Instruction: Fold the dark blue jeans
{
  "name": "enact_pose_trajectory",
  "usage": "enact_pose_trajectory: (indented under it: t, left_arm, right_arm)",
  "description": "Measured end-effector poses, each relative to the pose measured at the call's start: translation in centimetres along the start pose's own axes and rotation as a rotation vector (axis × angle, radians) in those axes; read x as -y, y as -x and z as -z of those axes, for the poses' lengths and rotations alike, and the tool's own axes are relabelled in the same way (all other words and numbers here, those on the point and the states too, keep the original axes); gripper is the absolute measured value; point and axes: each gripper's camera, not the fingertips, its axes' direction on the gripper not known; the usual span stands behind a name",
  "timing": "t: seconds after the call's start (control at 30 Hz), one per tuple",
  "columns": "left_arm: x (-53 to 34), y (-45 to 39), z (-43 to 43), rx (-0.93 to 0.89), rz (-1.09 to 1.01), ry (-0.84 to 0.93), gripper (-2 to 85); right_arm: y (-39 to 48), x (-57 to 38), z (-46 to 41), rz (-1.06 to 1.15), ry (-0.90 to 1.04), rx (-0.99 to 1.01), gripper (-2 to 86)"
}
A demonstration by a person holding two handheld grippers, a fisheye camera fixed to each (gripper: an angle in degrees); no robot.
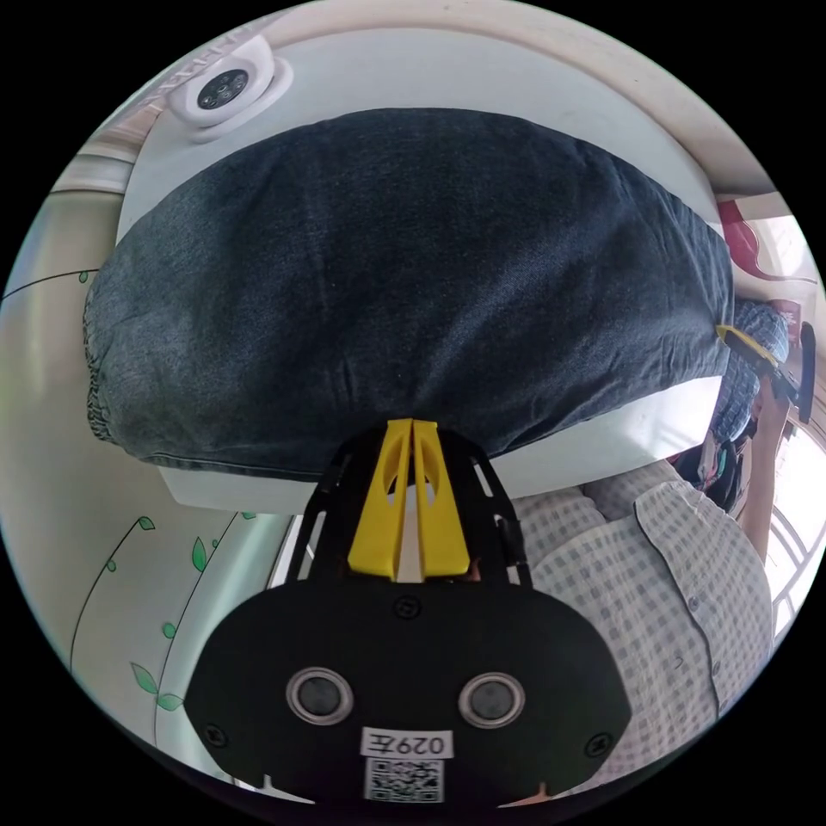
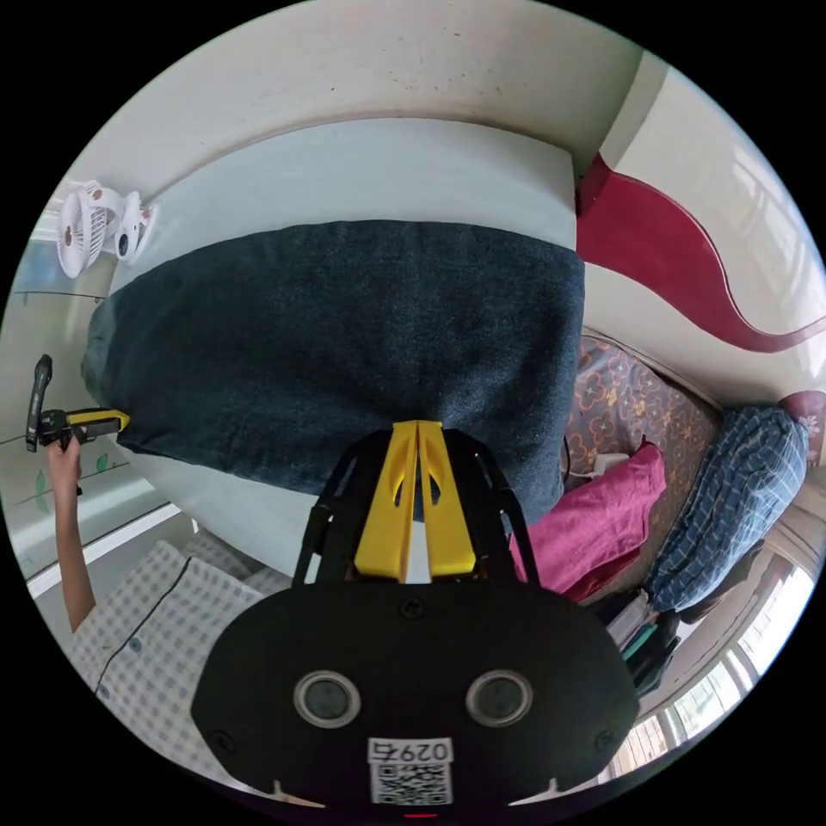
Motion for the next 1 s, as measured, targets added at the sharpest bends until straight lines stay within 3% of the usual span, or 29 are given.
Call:
enact_pose_trajectory:
  t: [0.13, 0.3, 0.6, 0.93, 1.0]
  left_arm:
    - [-0.2, 0.0, 0.0, 0.008, -0.016, -0.019, -1.0]
    - [-0.8, 0.6, -0.1, -0.020, -0.009, -0.071, -1.0]
    - [1.5, 2.0, -0.3, -0.085, -0.047, 0.049, -1.0]
    - [3.4, 3.7, -1.0, -0.162, -0.049, 0.146, -1.0]
    - [3.2, 4.0, -1.1, -0.170, -0.049, 0.131, -1.0]
  right_arm:
    - [-7.8, -5.7, -0.8, -0.220, -0.110, 0.308, -0.4]
    - [-19.7, -20.0, -4.0, -0.593, -0.336, 0.632, 0.6]
    - [-23.4, -30.9, -15.0, -0.930, -0.512, 1.186, 12.7]
    - [-20.7, -30.2, -19.5, -1.125, -0.616, 1.420, 9.1]
    - [-19.3, -30.5, -18.2, -1.134, -0.679, 1.342, 4.5]
